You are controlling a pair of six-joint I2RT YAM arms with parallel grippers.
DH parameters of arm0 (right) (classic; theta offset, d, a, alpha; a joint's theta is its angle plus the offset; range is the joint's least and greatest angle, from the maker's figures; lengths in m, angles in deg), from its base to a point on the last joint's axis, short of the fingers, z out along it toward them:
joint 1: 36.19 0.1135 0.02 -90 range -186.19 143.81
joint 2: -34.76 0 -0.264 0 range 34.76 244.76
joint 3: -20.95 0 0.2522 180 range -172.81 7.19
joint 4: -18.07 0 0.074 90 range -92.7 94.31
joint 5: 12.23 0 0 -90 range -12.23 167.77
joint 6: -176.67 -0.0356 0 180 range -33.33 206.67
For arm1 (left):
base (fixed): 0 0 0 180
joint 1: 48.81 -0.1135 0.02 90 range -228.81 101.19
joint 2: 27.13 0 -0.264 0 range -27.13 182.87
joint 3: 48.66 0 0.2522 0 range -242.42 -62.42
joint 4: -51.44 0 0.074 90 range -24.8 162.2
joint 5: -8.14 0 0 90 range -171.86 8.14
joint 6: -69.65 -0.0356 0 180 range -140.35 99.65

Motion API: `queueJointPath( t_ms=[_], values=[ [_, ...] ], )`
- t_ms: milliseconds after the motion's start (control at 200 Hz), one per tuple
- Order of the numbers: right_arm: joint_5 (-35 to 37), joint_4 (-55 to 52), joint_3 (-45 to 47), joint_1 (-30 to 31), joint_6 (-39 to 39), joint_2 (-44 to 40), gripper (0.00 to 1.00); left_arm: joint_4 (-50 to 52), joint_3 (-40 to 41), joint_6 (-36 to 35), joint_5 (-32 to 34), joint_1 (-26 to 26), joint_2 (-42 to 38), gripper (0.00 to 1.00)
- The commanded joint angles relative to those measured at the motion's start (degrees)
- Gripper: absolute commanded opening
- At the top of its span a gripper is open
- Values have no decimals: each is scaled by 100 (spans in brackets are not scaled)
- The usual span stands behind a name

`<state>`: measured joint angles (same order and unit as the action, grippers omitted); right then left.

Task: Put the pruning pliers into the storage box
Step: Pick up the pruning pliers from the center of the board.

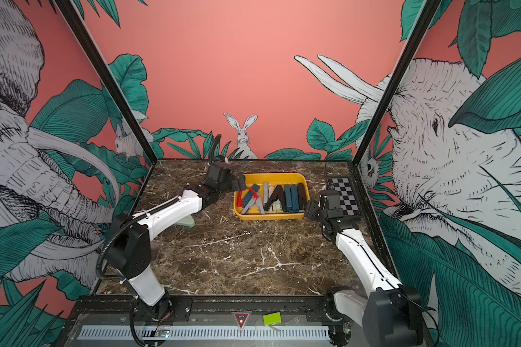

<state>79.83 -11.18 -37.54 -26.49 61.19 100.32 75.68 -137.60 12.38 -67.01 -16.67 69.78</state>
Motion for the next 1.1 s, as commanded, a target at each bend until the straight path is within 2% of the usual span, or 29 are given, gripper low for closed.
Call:
queueJointPath(
  t_ms=[0,95,235,420,630,750,855,975,1095],
  values=[
    [-94,248,-17,-16,-117,70,74,740,313,-246,699,-289,-608,99],
    [-64,274,-30,-19,-115,88,74,978,769,-262,679,-724,-917,99],
    [26,273,-14,-18,-107,97,75,1159,1633,352,370,-1369,-1276,99],
    [91,263,0,-14,-100,90,75,1527,2235,1293,698,-1512,-1524,99],
    [170,266,74,-18,-86,67,76,1712,2373,2432,299,-1854,-1227,99],
    [252,207,143,-22,-36,1,76,1674,2353,2815,383,-1948,-953,99],
    [360,125,172,-23,40,-75,77,1663,2317,3176,25,-2113,-658,99],
    [433,108,228,-25,58,-140,77,1570,2350,3434,-96,-2131,-474,99],
    [429,150,271,-31,69,-115,78,1578,2183,3409,85,-2166,-322,99]
  ],
)
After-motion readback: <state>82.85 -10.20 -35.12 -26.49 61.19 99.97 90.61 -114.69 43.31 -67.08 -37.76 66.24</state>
